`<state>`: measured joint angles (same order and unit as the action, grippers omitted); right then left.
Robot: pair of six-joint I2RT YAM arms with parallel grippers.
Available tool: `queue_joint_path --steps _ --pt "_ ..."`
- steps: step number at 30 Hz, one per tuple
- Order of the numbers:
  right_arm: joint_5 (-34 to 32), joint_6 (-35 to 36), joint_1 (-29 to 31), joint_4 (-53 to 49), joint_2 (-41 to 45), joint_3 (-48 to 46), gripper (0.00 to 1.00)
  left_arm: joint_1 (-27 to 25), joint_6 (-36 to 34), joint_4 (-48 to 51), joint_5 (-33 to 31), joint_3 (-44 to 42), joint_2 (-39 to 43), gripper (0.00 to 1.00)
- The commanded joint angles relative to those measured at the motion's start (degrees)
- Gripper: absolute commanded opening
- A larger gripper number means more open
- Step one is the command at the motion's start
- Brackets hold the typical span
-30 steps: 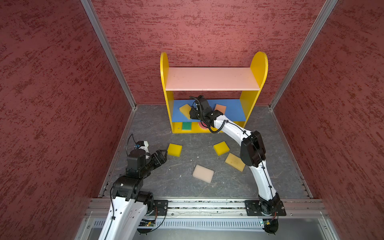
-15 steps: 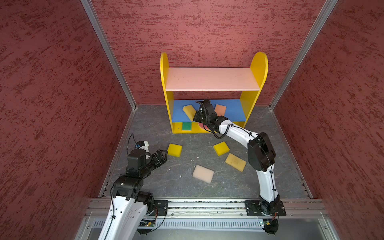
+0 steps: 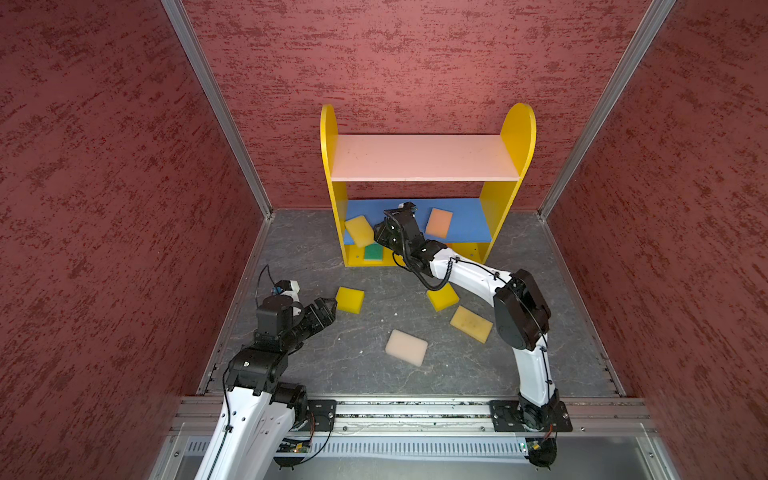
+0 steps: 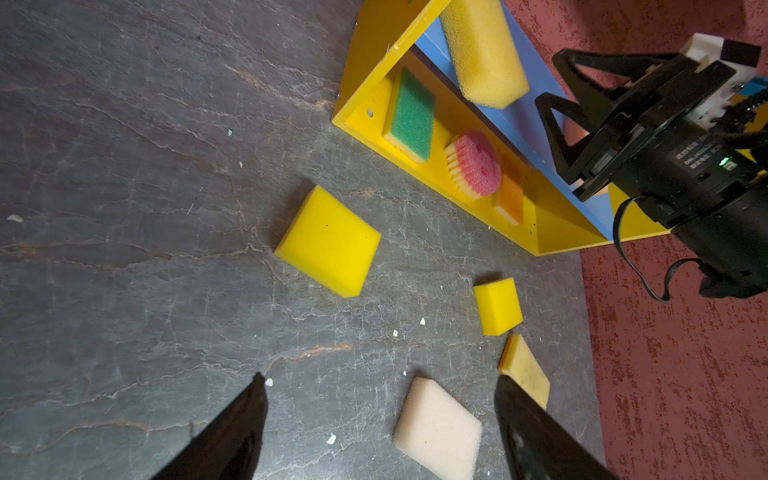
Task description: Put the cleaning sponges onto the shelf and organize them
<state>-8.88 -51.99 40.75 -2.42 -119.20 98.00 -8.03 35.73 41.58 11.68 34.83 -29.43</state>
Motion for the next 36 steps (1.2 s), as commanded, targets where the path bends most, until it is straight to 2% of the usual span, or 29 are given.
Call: queue_joint_path --steps 1,7,10,19,29,34,36 --pt "-1.3 -2.1 -0.3 1.3 -1.2 1.4 0.54 0.3 -0.8 0.2 -0.1 0.9 0.9 0.86" --pt "-0.4 0.9 0.6 0.3 -1.5 3.1 0.54 0.5 -0.9 -0.4 -0.1 0.9 0.4 0.86" --pt "1.9 4.1 0.8 -4.3 -5.0 9.8 0.49 0.5 -0.6 -0.8 0.3 0.8 0.2 0.86" --pt "1.1 11.8 1.6 -19.5 -16.4 29.5 0.49 0.6 -0.7 0.7 -0.4 1.3 0.9 0.86" --pt "0.9 14.4 1.6 -21.4 -18.1 31.4 0.49 0.6 -0.7 0.7 -0.6 1.3 0.9 0.86" --pt "3.5 14.0 1.8 -20.9 -18.9 31.4 0.34 0.6 -0.5 0.3 -0.4 1.2 0.3 0.86" --pt "4.1 13.6 1.8 -20.6 -19.3 31.4 0.19 0.6 -0.4 0.3 -0.4 1.1 0.3 0.86"
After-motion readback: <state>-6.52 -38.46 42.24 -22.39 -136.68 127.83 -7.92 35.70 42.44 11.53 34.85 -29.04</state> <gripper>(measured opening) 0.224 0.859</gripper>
